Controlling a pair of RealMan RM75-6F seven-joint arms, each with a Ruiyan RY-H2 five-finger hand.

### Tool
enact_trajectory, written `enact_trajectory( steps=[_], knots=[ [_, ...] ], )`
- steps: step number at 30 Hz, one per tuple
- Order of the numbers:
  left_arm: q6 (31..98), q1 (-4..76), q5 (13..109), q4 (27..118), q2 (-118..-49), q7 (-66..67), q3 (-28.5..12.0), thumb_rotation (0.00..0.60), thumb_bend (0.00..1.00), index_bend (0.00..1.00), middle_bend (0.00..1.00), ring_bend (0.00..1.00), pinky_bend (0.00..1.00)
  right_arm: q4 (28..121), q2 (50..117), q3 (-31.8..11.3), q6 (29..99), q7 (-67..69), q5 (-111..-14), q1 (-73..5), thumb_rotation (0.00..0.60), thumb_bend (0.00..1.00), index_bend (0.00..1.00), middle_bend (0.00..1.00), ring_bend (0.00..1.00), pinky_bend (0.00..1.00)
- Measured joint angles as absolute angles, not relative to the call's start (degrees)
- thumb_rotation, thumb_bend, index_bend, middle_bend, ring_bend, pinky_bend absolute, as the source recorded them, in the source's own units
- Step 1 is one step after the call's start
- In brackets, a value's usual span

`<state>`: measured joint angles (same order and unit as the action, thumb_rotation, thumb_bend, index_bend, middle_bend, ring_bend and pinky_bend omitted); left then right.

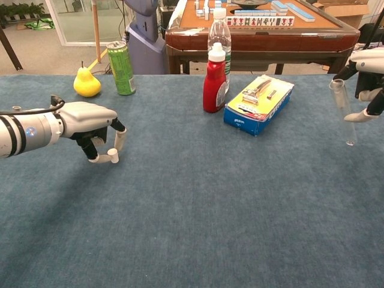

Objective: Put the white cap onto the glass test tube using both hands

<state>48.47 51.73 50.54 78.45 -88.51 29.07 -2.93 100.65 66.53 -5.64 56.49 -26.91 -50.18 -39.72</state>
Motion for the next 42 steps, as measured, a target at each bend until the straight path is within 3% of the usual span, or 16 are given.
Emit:
enact_trajectory(
  steps=[26,34,42],
  knots=[
    [47.2,51.1,50.5,79.2,-87.1,26.1,-5.4,0.600,0.28,0.52,0.96,0.99,1.00,100.6,67.0,-6.2,56.2,-24.7,-51.0,-39.6,0.600,1.00,0.81,1.00,1.00,1.00],
    [50.1,49.5,52.2,89.4,-78.1,22.1,-8.7,0.600,0.28,0.52,0.96,1.00,1.00,100.4,68.6,-7.8,55.2,-17.8,-54.7,-39.3,0.600,1.00,0.81,1.00,1.00,1.00],
    [55.3,46.8,54.9,102.4,-66.4,17.1,-13.4,0.600,0.28,0.52,0.96,1.00,1.00,97.7,74.3,-10.3,53.8,-8.1,-60.0,-39.7,0.600,1.00,0.83,1.00,1.00,1.00]
  ],
)
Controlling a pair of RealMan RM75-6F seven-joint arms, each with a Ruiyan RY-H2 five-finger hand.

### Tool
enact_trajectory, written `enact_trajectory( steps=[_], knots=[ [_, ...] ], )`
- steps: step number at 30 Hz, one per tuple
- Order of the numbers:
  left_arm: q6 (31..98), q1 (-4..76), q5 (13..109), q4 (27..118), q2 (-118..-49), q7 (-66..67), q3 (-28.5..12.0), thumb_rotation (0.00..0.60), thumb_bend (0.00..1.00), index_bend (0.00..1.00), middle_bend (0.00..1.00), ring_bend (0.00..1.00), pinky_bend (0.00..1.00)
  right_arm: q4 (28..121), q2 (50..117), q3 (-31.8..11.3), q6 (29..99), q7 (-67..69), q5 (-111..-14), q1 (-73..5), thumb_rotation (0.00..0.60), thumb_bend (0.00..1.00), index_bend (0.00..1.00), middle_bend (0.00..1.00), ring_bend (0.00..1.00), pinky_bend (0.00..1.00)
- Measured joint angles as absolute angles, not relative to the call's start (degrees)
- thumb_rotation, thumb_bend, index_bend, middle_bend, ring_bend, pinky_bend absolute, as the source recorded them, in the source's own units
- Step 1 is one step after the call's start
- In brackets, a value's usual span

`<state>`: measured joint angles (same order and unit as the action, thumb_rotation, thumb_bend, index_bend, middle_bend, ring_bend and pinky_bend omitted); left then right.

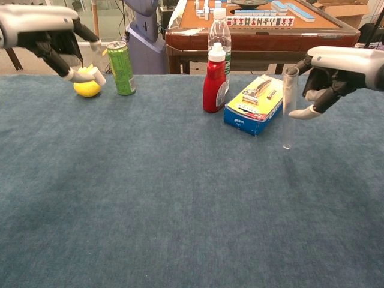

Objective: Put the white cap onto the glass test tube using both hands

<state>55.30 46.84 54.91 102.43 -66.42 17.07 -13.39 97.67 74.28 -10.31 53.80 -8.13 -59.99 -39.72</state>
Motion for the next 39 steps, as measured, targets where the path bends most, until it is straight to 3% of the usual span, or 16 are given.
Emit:
enact_trajectory(
  steps=[8,21,39],
  knots=[
    [56.9,45.0,57.8,109.8,-60.7,11.3,-16.4,0.600,0.28,0.53,0.96,1.00,1.00,94.1,81.2,-12.9,54.2,-1.5,-64.2,-40.9,0.600,1.00,0.84,1.00,1.00,1.00],
    [56.2,46.9,60.4,112.6,-61.0,7.0,-19.1,0.600,0.28,0.53,0.96,1.00,1.00,88.6,88.8,-16.0,53.9,0.1,-64.7,-44.5,0.600,1.00,0.84,1.00,1.00,1.00],
    [56.6,51.8,63.2,110.9,-66.7,17.2,-16.7,0.600,0.28,0.54,0.96,0.99,1.00,84.7,93.7,-17.5,51.9,-4.7,-61.2,-49.0,0.600,1.00,0.85,1.00,1.00,1.00]
  ],
)
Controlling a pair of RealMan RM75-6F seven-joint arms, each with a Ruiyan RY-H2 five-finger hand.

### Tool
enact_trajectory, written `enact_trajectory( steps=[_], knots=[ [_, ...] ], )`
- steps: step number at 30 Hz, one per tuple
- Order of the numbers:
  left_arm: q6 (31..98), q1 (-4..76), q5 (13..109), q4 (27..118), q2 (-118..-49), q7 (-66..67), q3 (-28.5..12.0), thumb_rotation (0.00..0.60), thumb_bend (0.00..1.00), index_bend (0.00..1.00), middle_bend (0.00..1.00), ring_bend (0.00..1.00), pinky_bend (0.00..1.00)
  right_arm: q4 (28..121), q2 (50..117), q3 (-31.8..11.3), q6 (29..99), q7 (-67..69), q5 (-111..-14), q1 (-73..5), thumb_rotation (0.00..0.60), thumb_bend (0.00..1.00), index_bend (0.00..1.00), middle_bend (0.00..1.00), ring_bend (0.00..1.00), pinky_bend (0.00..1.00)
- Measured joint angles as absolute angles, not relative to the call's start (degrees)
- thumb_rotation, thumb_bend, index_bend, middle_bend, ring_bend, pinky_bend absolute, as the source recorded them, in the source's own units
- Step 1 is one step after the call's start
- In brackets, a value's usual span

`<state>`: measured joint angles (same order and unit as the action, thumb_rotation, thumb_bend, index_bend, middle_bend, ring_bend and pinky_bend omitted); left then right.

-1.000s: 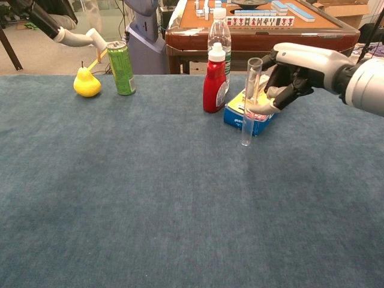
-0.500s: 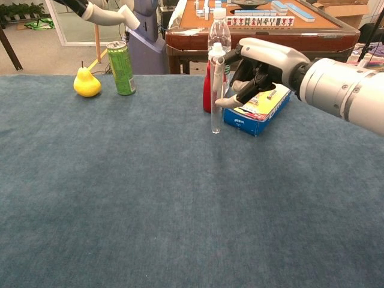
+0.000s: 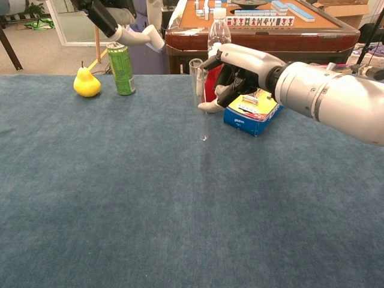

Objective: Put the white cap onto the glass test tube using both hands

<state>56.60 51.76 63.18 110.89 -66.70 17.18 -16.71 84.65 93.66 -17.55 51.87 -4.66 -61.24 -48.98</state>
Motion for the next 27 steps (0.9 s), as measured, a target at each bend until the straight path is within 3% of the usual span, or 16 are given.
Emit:
enact_trajectory(
  steps=[27],
  knots=[
    [58.2,55.5,64.8,109.8,-69.8,28.2,-14.9,0.600,0.28,0.54,0.96,0.99,1.00,80.3,97.7,-18.8,51.2,-0.1,-64.0,-51.1,0.600,1.00,0.86,1.00,1.00,1.00]
  ],
)
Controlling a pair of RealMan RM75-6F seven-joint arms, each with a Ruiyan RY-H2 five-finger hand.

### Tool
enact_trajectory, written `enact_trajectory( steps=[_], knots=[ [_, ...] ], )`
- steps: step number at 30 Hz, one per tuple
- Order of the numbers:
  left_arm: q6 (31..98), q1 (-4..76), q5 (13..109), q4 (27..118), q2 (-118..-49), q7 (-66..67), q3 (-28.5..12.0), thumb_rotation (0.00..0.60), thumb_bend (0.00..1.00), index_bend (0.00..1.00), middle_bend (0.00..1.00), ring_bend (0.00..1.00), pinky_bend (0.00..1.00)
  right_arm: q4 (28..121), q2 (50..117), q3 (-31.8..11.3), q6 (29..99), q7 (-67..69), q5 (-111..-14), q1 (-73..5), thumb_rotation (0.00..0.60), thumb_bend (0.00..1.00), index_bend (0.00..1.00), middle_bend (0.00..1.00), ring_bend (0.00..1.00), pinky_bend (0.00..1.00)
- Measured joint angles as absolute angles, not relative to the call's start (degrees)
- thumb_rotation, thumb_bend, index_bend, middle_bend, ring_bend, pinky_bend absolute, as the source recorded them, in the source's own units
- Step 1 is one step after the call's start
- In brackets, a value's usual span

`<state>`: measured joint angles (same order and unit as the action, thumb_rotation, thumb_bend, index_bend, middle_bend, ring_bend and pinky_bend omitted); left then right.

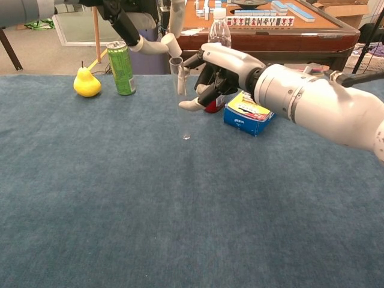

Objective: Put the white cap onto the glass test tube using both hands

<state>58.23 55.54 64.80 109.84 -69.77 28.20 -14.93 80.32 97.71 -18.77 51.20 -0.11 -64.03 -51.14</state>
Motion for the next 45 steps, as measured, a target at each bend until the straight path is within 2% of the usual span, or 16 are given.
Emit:
enact_trajectory(
  steps=[45],
  knots=[
    [58.2,56.9,62.5,109.6,-70.1,33.5,-12.7,0.600,0.28,0.54,0.96,0.99,1.00,82.5,96.7,-18.8,51.1,-2.0,-62.2,-51.6,0.600,1.00,0.88,1.00,1.00,1.00]
  ],
)
